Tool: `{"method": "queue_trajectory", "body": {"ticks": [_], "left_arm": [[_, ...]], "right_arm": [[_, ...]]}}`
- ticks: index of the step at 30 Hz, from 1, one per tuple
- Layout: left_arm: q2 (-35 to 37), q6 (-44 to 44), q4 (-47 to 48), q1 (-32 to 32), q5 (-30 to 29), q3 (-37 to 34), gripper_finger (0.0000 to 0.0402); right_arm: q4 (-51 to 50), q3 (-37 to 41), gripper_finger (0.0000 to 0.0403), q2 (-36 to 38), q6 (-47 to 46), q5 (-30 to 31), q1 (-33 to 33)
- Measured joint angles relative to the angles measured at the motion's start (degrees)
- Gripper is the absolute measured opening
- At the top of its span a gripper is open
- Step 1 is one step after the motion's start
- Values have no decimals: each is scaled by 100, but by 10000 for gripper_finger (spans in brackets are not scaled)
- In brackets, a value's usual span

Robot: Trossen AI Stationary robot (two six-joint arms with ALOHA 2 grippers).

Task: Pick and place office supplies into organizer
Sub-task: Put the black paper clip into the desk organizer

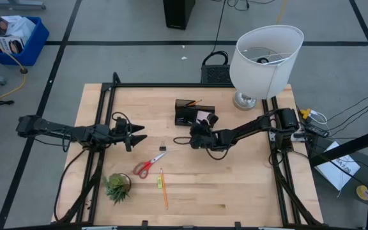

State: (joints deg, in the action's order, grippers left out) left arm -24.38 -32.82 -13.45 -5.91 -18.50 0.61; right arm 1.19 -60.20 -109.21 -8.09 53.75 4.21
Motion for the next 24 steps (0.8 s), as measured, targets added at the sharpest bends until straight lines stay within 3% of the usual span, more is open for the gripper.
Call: {"method": "queue_trajectory", "body": {"ticks": [10,19,24], "left_arm": [[2,212,2,-2,-16,0,324],[2,380,87,-1,-21,0,324],[2,88,-225,-2,352,1,324]], "right_arm": [[729,0,117,438,126,-106,667],[1545,-4,117,723,-168,-1889,820],[1421,-4,110,719,-446,-2093,909]]}}
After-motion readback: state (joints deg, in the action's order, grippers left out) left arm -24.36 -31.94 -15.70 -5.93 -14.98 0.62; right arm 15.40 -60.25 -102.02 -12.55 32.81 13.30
